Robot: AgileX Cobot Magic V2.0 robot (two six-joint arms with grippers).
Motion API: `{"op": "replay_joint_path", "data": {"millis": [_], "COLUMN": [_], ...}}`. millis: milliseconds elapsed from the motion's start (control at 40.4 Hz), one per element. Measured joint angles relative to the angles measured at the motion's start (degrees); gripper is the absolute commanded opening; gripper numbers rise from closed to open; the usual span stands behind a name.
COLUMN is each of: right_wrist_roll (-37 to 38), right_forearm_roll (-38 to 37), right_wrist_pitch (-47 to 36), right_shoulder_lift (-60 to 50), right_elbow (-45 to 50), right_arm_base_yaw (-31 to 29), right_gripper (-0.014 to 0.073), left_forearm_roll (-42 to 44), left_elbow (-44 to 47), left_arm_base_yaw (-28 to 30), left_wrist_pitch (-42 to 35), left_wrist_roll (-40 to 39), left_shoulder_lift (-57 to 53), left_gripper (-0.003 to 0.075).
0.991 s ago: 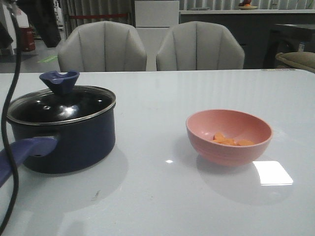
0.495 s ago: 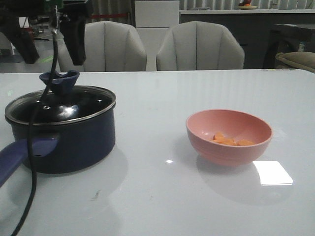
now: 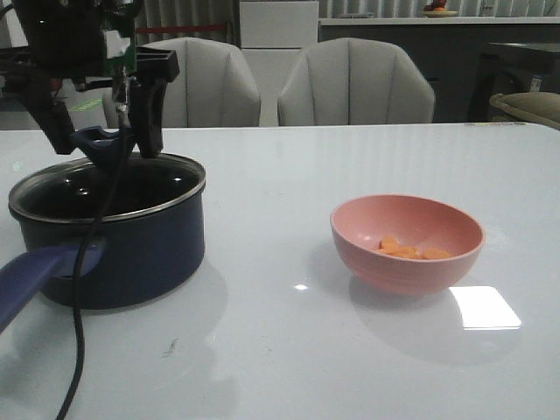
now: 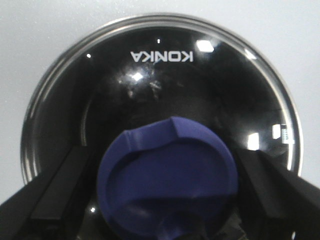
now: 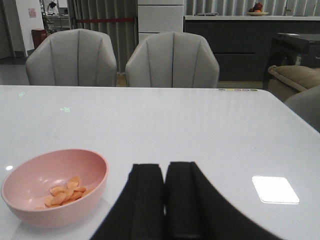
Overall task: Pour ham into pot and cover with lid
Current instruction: 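Lower the left gripper onto the purple lid knob and grasp it, then lift the glass lid off the saucepan with the left gripper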
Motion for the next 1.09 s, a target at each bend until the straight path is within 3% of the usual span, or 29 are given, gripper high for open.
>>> {"op": "replay_joint_path", "data": {"millis": [99, 248, 322, 842, 1090], "right_wrist_roll": [0.0, 0.0, 0.0, 0.0, 0.0], "right_forearm_roll": [0.0, 0.0, 0.0, 0.0, 0.0], "right_wrist_pitch": [0.0, 0.0, 0.0, 0.0, 0.0], "right_shoulder_lift": [0.0, 0.0, 0.0, 0.0, 0.0], "right_elbow": [0.0, 0.0, 0.0, 0.0, 0.0], "right_arm_base_yaw": [0.0, 0.0, 0.0, 0.0, 0.0], "right_gripper": [0.0147, 0.0147, 0.0147, 0.0147, 0.0147], "left_forearm_roll": [-0.2, -0.4, -0.4, 0.1, 9.4], "left_elbow": [0.0, 0.0, -0.1, -6.3, -6.8], "left_arm_base_yaw": [0.0, 0.0, 0.0, 0.0, 0.0], "left_wrist_pitch": [0.0, 0.1, 0.1, 4.0, 7.7], "left_wrist_roll": [0.0, 0.0, 0.0, 0.0, 0.0], "left_shoulder_lift": [0.5, 0.5, 0.5, 0.6, -3.2], "left_gripper": [0.049, 0.0342, 0.0311, 0.0311, 0.0311]}}
